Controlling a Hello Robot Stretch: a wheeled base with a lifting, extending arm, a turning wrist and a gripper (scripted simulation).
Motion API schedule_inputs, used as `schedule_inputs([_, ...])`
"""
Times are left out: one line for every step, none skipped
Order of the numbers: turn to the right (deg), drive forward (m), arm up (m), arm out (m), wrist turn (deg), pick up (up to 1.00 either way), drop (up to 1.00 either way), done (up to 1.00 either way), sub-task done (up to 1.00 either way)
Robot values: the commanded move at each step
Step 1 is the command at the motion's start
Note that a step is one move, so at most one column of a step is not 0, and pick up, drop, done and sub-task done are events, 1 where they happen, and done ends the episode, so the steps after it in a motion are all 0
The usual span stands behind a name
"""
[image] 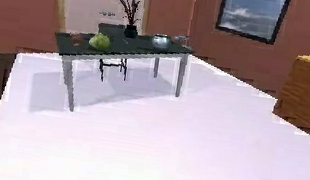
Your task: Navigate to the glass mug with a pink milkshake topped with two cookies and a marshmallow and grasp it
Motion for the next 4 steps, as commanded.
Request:
schedule_inputs([-30.0,0.00,0.00,0.00,0.0,0.00,0.00,0.00,0.00])
schedule_inputs([0.0,1.00,0.00,0.00,0.0,0.00,0.00,0.00,0.00])
schedule_inputs([0.0,0.65,0.00,0.00,0.0,0.00,0.00,0.00,0.00])
schedule_inputs([-45.0,0.00,0.00,0.00,0.0,0.00,0.00,0.00,0.00])
